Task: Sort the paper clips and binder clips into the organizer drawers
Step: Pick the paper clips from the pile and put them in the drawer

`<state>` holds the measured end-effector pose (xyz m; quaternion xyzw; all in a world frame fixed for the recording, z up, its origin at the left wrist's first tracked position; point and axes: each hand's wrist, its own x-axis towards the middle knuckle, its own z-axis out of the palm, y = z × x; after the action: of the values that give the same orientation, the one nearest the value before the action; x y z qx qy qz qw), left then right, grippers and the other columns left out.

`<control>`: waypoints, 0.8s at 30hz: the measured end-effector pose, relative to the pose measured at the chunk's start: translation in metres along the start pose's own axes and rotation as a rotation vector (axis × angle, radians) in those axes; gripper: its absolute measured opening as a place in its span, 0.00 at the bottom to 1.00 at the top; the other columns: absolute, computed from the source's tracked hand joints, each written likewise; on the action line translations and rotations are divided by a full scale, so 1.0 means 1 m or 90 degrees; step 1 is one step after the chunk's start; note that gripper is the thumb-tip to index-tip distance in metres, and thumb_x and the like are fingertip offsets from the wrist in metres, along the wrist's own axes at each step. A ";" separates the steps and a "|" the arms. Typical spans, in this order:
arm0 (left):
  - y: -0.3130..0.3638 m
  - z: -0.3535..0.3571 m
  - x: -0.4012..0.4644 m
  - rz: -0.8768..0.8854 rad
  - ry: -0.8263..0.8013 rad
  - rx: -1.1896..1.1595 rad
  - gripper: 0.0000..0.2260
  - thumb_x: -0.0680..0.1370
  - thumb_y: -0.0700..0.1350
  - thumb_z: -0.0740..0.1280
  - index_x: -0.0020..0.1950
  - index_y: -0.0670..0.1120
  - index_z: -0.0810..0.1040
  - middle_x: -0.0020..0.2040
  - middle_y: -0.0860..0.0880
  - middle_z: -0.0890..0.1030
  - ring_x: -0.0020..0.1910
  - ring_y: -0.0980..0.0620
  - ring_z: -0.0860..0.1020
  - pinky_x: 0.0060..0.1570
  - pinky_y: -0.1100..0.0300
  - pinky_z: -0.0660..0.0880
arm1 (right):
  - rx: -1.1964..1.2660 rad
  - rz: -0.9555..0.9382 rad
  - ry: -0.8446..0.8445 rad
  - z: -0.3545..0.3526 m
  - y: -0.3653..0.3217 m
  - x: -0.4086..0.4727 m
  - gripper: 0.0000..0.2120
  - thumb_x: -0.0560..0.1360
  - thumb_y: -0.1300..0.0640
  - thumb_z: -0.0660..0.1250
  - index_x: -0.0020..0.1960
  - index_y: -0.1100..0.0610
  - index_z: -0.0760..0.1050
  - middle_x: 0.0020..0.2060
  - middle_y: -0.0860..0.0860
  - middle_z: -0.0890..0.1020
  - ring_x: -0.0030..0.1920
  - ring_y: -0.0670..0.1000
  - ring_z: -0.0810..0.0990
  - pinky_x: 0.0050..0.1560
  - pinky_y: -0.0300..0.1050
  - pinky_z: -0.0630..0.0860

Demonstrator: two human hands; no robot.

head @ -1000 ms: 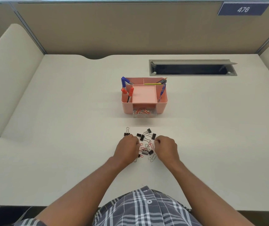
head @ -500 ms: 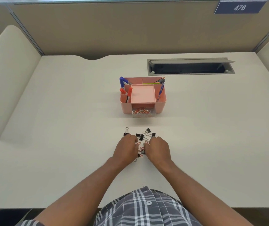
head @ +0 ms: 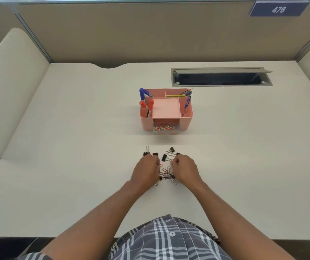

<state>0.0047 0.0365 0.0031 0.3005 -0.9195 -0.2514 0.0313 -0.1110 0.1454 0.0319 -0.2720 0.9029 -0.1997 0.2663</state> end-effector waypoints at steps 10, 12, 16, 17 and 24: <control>0.002 -0.001 0.002 -0.021 -0.021 0.011 0.05 0.76 0.43 0.62 0.47 0.47 0.79 0.46 0.50 0.77 0.45 0.50 0.76 0.43 0.58 0.72 | -0.117 -0.017 0.014 0.001 0.011 -0.003 0.09 0.78 0.58 0.61 0.46 0.58 0.80 0.43 0.54 0.84 0.45 0.56 0.81 0.46 0.47 0.77; 0.003 -0.001 0.002 -0.024 -0.029 0.009 0.04 0.76 0.43 0.63 0.46 0.47 0.78 0.46 0.51 0.77 0.44 0.50 0.76 0.42 0.57 0.73 | -0.134 -0.028 0.025 0.003 0.011 -0.004 0.09 0.78 0.58 0.61 0.46 0.58 0.79 0.43 0.54 0.83 0.44 0.56 0.81 0.43 0.46 0.75; 0.002 0.000 0.001 -0.025 -0.042 -0.009 0.03 0.74 0.43 0.63 0.43 0.48 0.76 0.44 0.52 0.76 0.42 0.51 0.75 0.42 0.57 0.73 | -0.117 -0.054 0.045 0.003 0.017 -0.005 0.08 0.77 0.57 0.61 0.45 0.56 0.79 0.42 0.53 0.81 0.42 0.55 0.80 0.39 0.44 0.70; 0.001 -0.001 0.001 -0.025 -0.046 -0.019 0.03 0.74 0.44 0.63 0.43 0.49 0.76 0.43 0.52 0.76 0.42 0.52 0.75 0.42 0.58 0.73 | -0.104 -0.068 0.051 0.001 0.020 -0.005 0.08 0.77 0.57 0.62 0.44 0.56 0.78 0.42 0.52 0.81 0.42 0.55 0.79 0.39 0.44 0.70; -0.003 -0.004 -0.001 -0.061 -0.050 -0.117 0.04 0.74 0.46 0.66 0.40 0.52 0.74 0.39 0.56 0.75 0.39 0.57 0.75 0.38 0.62 0.70 | -0.100 -0.169 0.011 -0.004 0.037 -0.003 0.07 0.78 0.59 0.62 0.46 0.56 0.79 0.45 0.51 0.77 0.46 0.53 0.76 0.44 0.47 0.73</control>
<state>0.0079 0.0330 0.0054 0.3296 -0.8779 -0.3472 0.0106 -0.1257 0.1766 0.0179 -0.4071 0.8742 -0.1644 0.2075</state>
